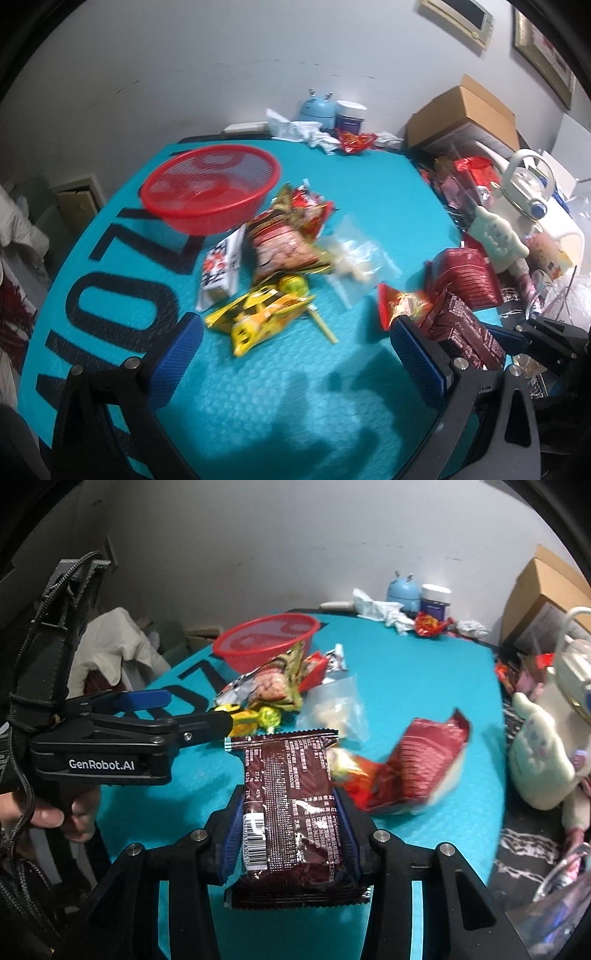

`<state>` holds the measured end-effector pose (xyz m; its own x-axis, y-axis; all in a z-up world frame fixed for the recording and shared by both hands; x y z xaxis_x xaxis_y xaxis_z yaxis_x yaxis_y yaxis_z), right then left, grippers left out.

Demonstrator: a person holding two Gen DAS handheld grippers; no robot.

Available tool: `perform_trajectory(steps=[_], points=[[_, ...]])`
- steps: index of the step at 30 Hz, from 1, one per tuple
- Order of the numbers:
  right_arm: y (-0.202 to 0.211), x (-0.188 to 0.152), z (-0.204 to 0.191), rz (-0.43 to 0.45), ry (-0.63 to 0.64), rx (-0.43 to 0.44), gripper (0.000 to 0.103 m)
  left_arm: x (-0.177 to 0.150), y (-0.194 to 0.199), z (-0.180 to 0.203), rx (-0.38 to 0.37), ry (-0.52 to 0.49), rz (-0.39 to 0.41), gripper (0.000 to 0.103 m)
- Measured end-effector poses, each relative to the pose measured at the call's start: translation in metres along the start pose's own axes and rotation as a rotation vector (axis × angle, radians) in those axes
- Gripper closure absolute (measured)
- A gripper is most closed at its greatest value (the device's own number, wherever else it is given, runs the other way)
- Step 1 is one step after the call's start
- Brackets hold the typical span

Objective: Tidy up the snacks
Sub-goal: 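Reach the right gripper to the brown chocolate bar and grasp it, then grasp the red cartoon chip bag with the left gripper while right holds chocolate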

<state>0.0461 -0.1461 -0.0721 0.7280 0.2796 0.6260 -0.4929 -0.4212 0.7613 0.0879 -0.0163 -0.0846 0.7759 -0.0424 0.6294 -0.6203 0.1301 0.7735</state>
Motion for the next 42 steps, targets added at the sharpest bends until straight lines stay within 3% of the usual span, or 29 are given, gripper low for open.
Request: perform_trajectory(steps=[3,12,23,28,30,33,36,42], points=[[0.012,0.002,0.010,0.027,-0.028,-0.005,0.059,0.006,0.000,0.012,-0.012,-0.023,0.003,0.000],[0.036,0.009,0.052,0.087,-0.086,-0.132,0.059,0.013,-0.018,0.049,-0.076,-0.070,-0.048,0.000],[0.031,0.008,0.083,0.083,-0.134,-0.139,0.059,0.007,-0.065,0.080,-0.153,-0.079,-0.174,0.001],[0.032,0.009,0.084,0.082,-0.131,-0.137,0.058,0.004,-0.086,0.092,-0.130,-0.121,-0.215,0.001],[0.031,0.009,0.083,0.078,-0.125,-0.148,0.058,0.000,-0.092,0.095,-0.127,-0.133,-0.231,0.006],[0.029,0.009,0.083,0.069,-0.128,-0.155,0.058,-0.004,-0.096,0.097,-0.137,-0.132,-0.236,0.024],[0.028,0.010,0.082,0.067,-0.127,-0.155,0.058,-0.003,-0.097,0.097,-0.126,-0.152,-0.215,0.053],[0.027,0.008,0.081,0.061,-0.134,-0.162,0.058,-0.002,-0.087,0.096,-0.167,-0.153,-0.194,0.058]])
Point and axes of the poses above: each gripper's, at about its wrist camera, not at the fingertips, and y roughly against the way its jaws point, z to its right, x to its top, the point moved 7 cm from there along -y, roughly the way its jaws point, and after that the axes turned 3 degrees about -z, right-handed, at the moved point
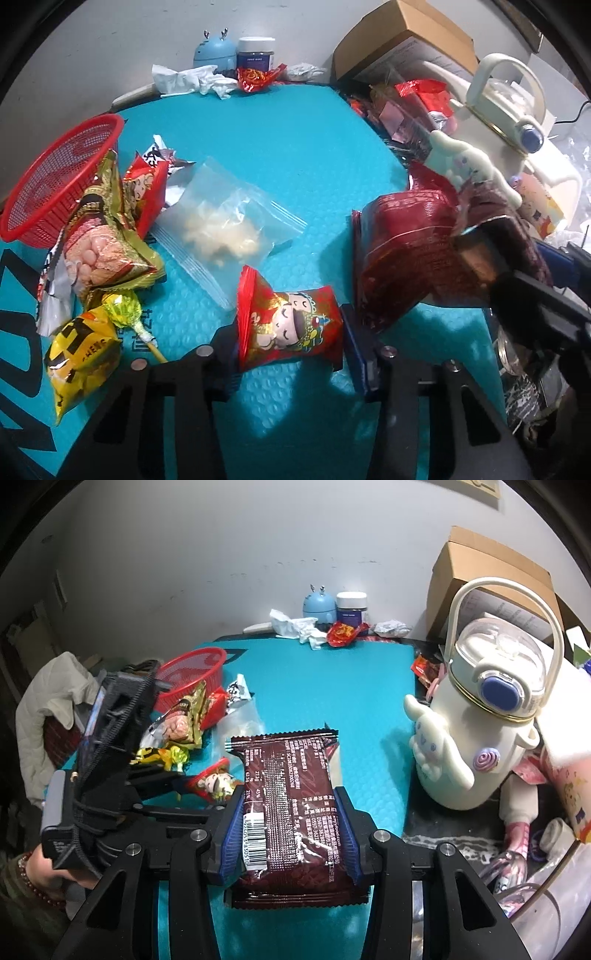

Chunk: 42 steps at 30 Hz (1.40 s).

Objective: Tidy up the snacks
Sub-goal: 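Grasp the red cartoon chip bag with the left gripper while right holds chocolate, then carry both packets over the red mesh basket with both grippers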

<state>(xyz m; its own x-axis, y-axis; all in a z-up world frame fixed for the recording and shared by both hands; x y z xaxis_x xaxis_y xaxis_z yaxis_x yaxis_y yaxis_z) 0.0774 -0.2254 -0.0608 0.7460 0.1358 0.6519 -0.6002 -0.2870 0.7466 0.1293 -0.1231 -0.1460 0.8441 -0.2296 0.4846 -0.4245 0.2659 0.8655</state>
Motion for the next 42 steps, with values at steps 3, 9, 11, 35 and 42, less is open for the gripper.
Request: perform_trajectory(steps=[3,9,11,35,42], points=[[0.001,-0.001,-0.002,0.002,0.003,-0.006,0.058,-0.002,0.010,-0.003,-0.001,0.003,0.022,0.058],[0.004,-0.003,-0.011,0.009,0.009,-0.006,0.058,-0.008,0.035,-0.009,0.001,0.013,0.070,0.058],[0.005,-0.005,-0.014,0.010,0.012,-0.001,0.058,-0.011,0.043,-0.011,0.003,0.017,0.083,0.058],[0.024,-0.027,-0.102,0.030,0.116,0.159,0.058,-0.069,0.144,-0.047,0.089,0.120,0.260,0.058],[0.023,-0.020,-0.127,0.028,0.129,0.204,0.058,-0.071,0.174,-0.064,0.121,0.134,0.329,0.058]])
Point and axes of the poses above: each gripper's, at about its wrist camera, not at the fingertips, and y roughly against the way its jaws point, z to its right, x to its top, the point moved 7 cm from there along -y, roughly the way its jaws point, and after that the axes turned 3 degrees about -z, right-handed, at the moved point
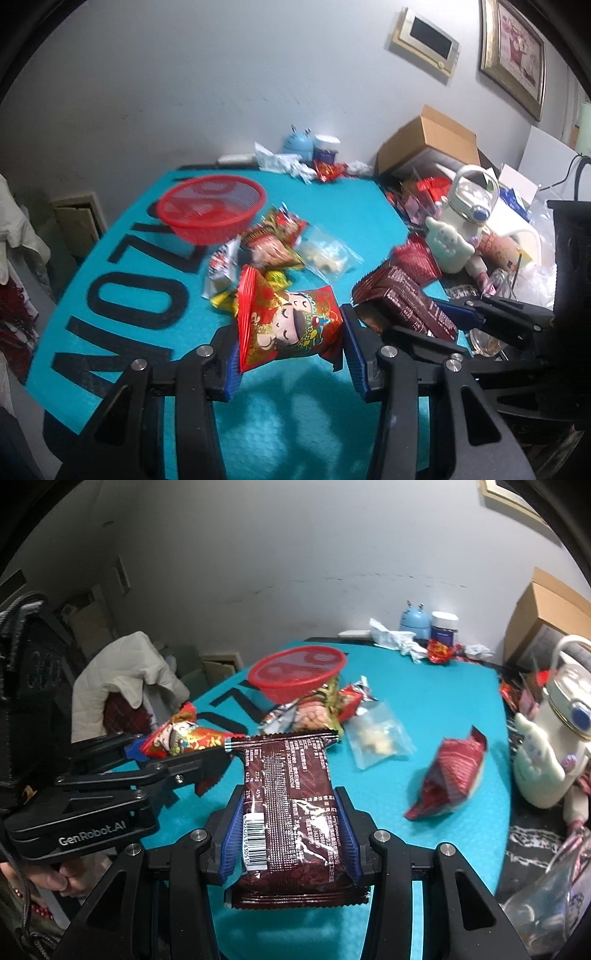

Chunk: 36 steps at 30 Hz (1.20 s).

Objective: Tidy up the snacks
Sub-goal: 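Carry both packets over the red mesh basket with both grippers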

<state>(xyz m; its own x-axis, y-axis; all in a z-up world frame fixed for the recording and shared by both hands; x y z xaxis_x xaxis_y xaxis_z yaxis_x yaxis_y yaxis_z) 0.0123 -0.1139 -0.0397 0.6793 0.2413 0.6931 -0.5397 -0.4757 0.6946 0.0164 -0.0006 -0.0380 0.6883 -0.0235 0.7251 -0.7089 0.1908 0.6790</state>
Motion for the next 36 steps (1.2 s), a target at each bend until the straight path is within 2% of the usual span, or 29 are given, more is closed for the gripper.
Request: perform_trajectory(steps=[9,16,29,36], points=[[-0.009,0.043,-0.021,0.026,0.031,0.028,0.058,0.031,0.017,-0.030,0.005,0.026,0.088,0.058],[-0.020,0.084,-0.028,0.048,0.053,0.043,0.058,0.070,0.019,-0.052,0.009,0.014,0.151,0.058],[-0.050,0.174,-0.013,0.120,0.082,0.002,0.058,0.164,0.000,-0.080,0.035,-0.041,0.276,0.058],[-0.079,0.221,0.001,0.150,0.081,-0.038,0.058,0.211,-0.022,-0.104,0.068,-0.009,0.312,0.058]])
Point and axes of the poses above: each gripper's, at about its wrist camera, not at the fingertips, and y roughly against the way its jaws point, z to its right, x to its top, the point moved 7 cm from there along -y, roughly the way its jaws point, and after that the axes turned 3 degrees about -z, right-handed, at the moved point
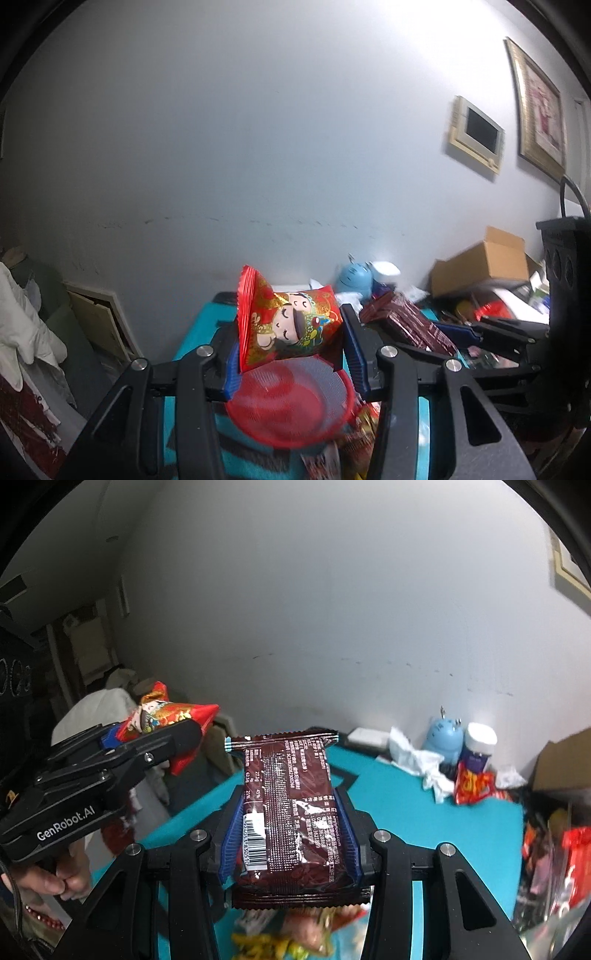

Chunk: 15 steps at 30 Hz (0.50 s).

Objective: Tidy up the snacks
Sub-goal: 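Carry both packets over the red mesh basket with both grippers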

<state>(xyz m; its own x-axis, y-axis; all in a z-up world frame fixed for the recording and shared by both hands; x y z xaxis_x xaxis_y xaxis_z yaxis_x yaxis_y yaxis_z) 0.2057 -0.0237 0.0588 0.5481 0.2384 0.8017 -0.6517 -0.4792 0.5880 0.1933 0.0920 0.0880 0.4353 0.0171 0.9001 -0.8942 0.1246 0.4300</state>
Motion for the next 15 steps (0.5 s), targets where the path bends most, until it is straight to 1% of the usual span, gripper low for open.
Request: perform_trajectory(steps=[5,8,11,15], points=[[-0.023,0.019,0.006,0.015,-0.003,-0.015,0.058,0.017,-0.023,-0.014,0.020,0.017,0.016,0.058],[-0.038,0.025,0.008,0.016,-0.011,-0.006,0.058,0.018,-0.040,-0.023,0.024,0.033,0.006,0.058],[-0.057,0.025,0.012,-0.002,-0.026,-0.007,0.058,0.009,-0.063,-0.033,0.022,0.062,-0.039,0.058],[-0.086,0.016,0.019,-0.042,-0.034,-0.040,0.058,-0.009,-0.092,-0.047,0.037,0.092,-0.106,0.058]])
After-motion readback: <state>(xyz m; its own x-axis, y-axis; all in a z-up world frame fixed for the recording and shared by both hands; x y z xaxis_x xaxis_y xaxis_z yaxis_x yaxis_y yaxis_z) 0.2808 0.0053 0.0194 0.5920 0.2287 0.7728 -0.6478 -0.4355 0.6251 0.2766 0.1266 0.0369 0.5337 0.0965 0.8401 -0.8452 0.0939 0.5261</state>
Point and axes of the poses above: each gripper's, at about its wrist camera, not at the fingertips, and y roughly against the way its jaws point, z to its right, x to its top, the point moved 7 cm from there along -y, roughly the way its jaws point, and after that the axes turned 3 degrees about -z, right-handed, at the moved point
